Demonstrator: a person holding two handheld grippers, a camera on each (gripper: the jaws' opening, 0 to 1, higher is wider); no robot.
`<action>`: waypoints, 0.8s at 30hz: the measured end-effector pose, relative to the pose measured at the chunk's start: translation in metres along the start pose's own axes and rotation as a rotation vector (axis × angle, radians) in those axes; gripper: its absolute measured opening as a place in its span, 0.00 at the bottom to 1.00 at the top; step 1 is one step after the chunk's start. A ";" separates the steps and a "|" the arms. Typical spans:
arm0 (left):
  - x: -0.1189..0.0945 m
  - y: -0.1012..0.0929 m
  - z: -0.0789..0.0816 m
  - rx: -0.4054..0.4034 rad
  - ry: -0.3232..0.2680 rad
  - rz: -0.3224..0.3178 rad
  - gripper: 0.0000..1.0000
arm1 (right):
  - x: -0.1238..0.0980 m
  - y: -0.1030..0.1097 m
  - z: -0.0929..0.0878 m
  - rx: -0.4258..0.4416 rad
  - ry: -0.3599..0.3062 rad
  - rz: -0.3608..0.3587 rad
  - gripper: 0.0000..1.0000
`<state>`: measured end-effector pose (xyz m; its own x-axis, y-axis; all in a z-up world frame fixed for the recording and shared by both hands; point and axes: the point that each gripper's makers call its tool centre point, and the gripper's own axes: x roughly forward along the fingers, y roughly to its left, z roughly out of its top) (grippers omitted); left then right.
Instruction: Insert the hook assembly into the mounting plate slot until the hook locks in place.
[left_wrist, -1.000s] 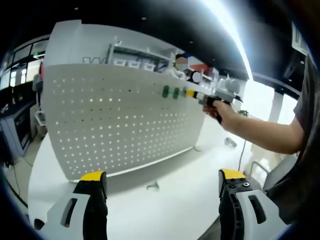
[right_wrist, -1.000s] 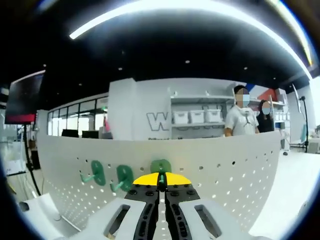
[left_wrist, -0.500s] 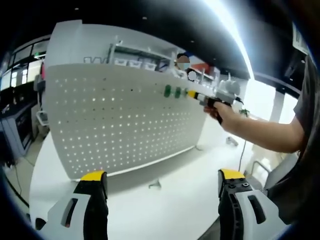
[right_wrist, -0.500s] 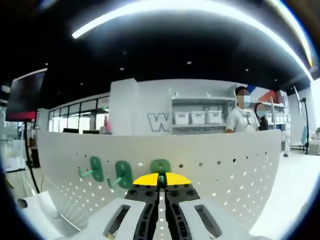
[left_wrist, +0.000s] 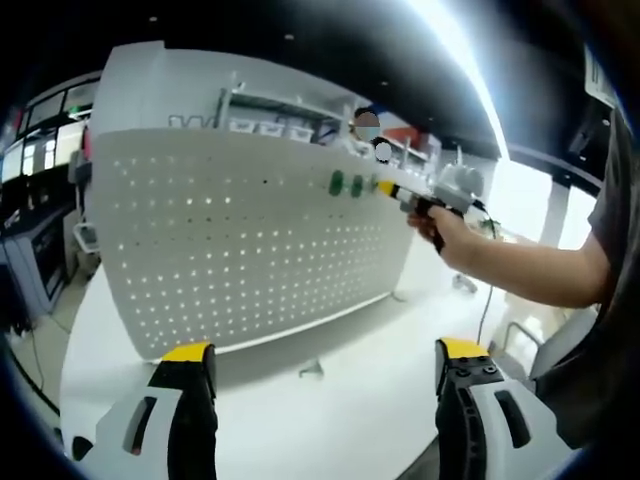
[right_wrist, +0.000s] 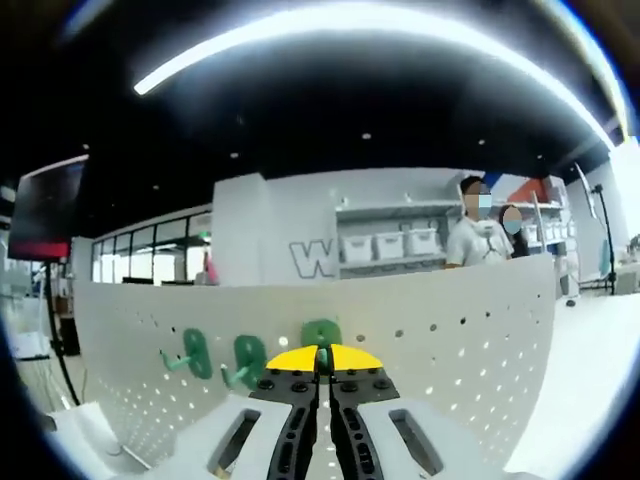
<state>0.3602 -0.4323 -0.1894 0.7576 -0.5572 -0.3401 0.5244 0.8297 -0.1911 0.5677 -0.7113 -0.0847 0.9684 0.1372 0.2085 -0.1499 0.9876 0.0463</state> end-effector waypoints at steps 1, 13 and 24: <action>0.000 0.001 -0.001 -0.001 0.001 0.002 0.92 | 0.000 0.000 -0.001 -0.001 0.011 0.002 0.00; 0.003 0.000 -0.001 0.000 0.009 -0.003 0.90 | 0.007 0.000 -0.003 0.009 -0.033 0.032 0.00; 0.004 0.002 -0.004 0.002 0.022 0.005 0.90 | 0.007 -0.001 -0.016 0.021 -0.033 0.038 0.00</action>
<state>0.3628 -0.4323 -0.1947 0.7517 -0.5518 -0.3611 0.5212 0.8326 -0.1873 0.5781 -0.7105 -0.0991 0.9548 0.1719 0.2427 -0.1912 0.9798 0.0582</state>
